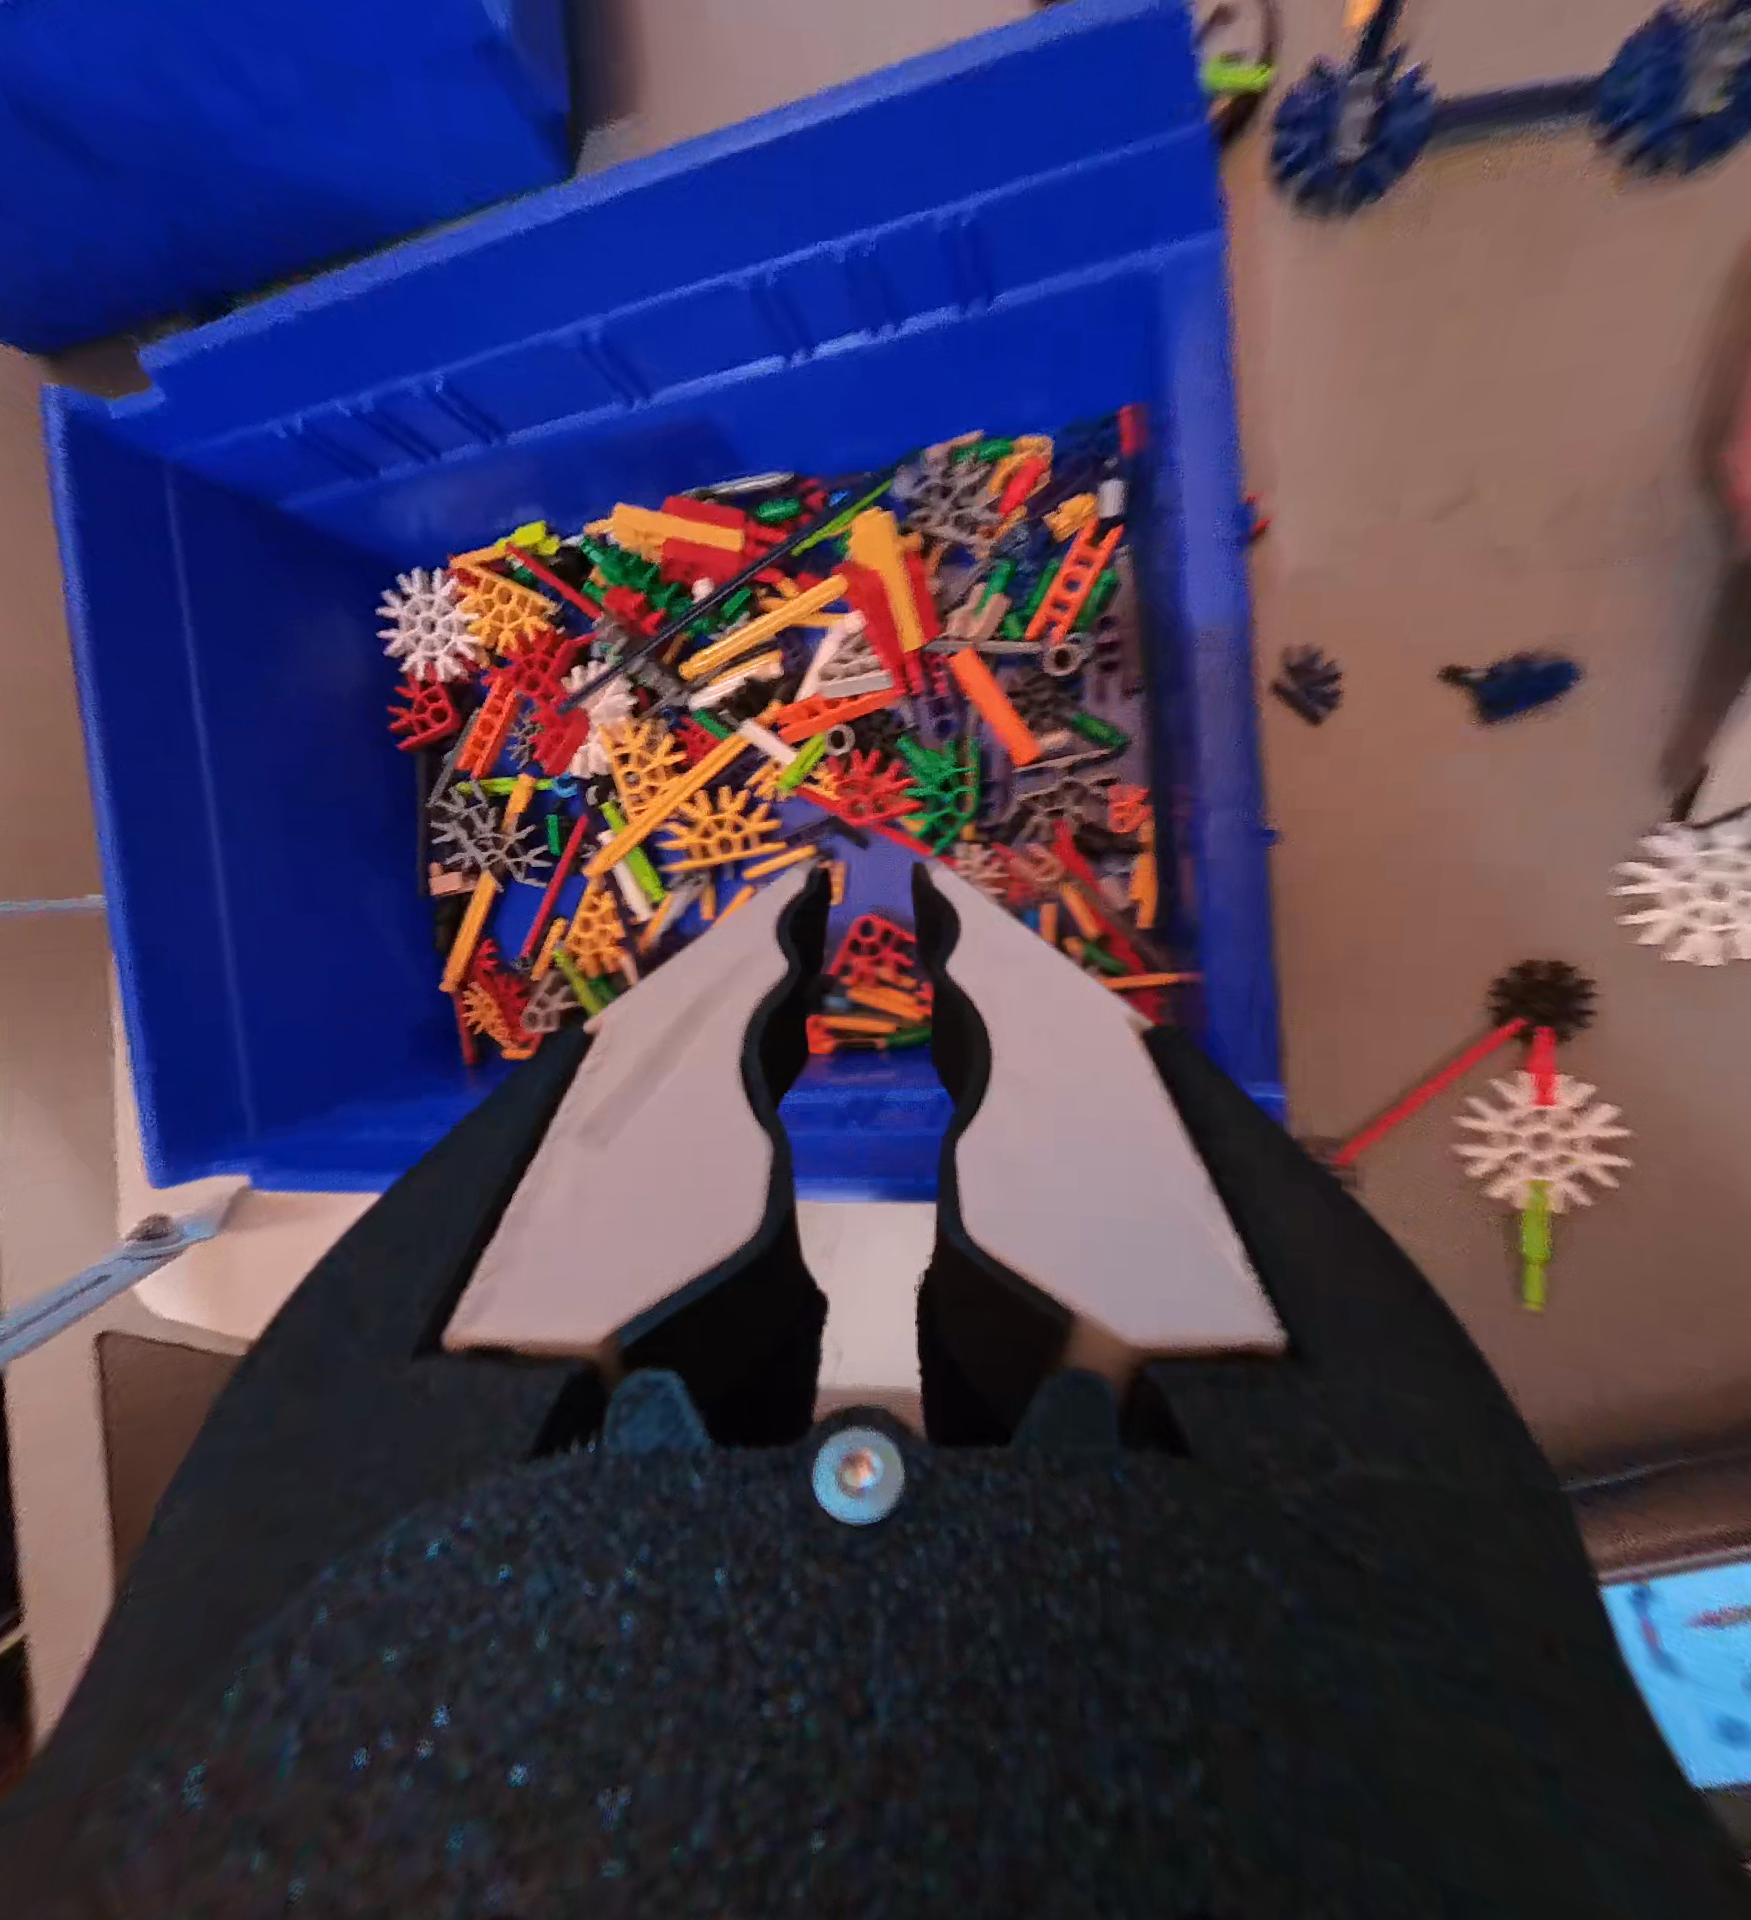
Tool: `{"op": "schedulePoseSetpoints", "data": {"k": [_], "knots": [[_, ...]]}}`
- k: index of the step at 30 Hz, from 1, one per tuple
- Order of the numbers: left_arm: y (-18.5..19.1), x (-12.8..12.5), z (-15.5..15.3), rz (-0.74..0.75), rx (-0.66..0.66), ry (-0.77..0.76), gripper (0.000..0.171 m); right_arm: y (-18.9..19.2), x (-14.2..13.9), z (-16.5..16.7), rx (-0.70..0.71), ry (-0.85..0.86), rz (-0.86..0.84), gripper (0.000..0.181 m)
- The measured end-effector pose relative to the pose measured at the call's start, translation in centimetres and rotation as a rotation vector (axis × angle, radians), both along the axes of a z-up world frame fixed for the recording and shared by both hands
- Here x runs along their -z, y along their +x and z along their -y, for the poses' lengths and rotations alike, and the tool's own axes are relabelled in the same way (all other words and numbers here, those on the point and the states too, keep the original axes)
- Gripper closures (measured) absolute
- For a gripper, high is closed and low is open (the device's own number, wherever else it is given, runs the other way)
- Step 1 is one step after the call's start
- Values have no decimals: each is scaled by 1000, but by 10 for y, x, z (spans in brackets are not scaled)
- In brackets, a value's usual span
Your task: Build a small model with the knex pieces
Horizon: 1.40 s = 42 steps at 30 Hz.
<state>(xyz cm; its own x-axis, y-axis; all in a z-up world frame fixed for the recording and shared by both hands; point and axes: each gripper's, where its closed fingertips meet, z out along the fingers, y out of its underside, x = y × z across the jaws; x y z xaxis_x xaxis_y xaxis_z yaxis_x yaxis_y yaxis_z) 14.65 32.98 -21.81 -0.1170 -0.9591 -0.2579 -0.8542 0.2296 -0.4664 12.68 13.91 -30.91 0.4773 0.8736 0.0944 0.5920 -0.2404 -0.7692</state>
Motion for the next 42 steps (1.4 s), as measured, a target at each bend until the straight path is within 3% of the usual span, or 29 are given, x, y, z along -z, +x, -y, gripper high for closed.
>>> {"op": "schedulePoseSetpoints", "data": {"k": [9,15,22,28,34,37,42], "knots": [[20,23,-58,-178,8,51,156,6,-1,-2,13,-9,-48,150],[41,34,-86,-189,9,55,152,5,2,0,0,-29,-44,149],[51,65,-124,-312,12,125,145,4,4,1,-9,-15,-23,149],[42,53,-153,-349,-19,166,144,4,2,1,-9,-12,-36,150],[28,58,-124,-448,74,-9,138,4,1,2,-17,-32,-55,150],[27,63,-96,-468,135,-113,131,4,1,3,-18,-31,-57,150],[48,56,-25,-364,311,-261,127,4,0,3,-22,-34,-63,150]]}}
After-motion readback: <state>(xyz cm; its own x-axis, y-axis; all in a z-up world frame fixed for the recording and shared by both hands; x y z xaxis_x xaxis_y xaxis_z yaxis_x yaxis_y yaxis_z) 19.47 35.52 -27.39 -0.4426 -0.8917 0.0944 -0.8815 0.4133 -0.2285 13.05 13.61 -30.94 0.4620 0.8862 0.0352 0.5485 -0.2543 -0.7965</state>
